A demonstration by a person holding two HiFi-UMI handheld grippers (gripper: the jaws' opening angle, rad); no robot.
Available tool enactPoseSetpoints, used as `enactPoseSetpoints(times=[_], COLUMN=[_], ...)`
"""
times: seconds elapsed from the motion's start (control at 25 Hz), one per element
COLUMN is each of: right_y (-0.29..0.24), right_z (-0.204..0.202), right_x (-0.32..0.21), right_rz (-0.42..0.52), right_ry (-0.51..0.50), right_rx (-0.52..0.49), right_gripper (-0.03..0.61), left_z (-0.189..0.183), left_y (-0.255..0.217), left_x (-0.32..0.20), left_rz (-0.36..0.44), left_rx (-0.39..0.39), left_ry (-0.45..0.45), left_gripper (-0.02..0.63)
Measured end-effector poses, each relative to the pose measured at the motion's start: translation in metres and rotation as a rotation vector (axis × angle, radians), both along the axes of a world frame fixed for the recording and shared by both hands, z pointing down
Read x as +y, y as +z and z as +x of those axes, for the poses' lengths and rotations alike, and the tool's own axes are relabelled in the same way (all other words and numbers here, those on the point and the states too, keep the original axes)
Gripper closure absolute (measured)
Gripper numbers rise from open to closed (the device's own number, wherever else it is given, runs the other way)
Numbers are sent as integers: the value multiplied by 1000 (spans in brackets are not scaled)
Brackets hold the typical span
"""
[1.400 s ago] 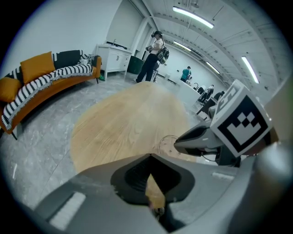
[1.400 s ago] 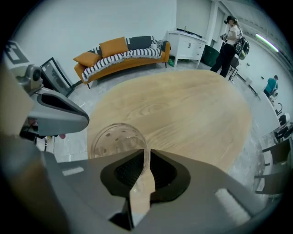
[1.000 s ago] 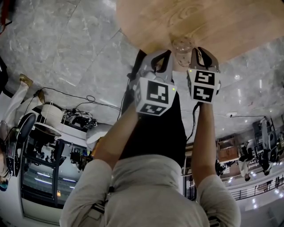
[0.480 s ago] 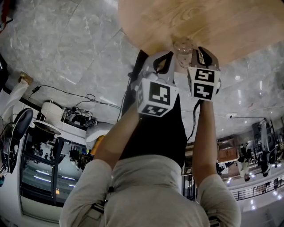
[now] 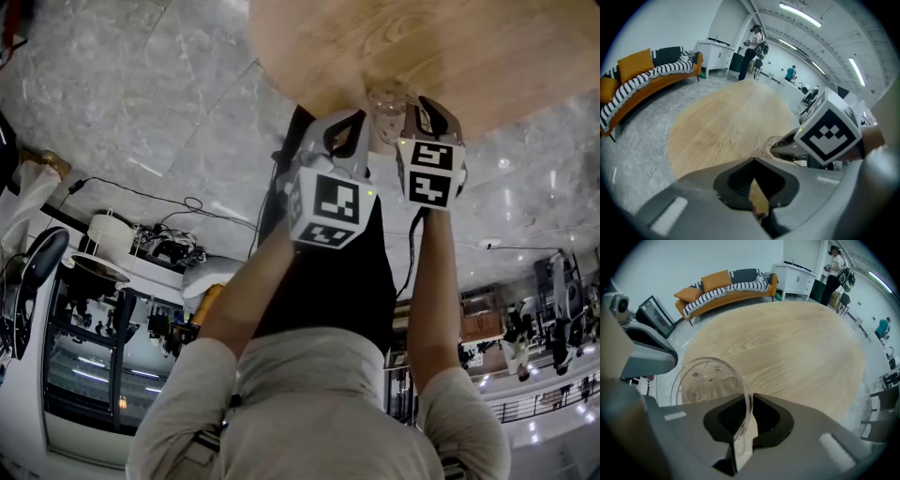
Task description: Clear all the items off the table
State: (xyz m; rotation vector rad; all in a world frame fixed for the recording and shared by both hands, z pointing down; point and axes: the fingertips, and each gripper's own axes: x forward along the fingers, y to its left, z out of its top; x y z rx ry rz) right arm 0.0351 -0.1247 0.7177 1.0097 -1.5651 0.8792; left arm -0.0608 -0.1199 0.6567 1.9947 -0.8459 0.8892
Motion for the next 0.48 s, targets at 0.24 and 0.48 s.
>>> enactPoseSetpoints(times=[0.24, 0.48], right_y=[-2, -2], right_z=[1, -1], right_x=[2, 2], right_rz=[1, 14], right_ry=[7, -6], right_rx=[11, -3], right_gripper=[541, 545], left_z=[1, 3], left_y=[1, 2], left_x=[6, 11], left_rz=[-10, -12], left_rx=[0, 1], left_ry=[-11, -14], left_gripper=[594, 594])
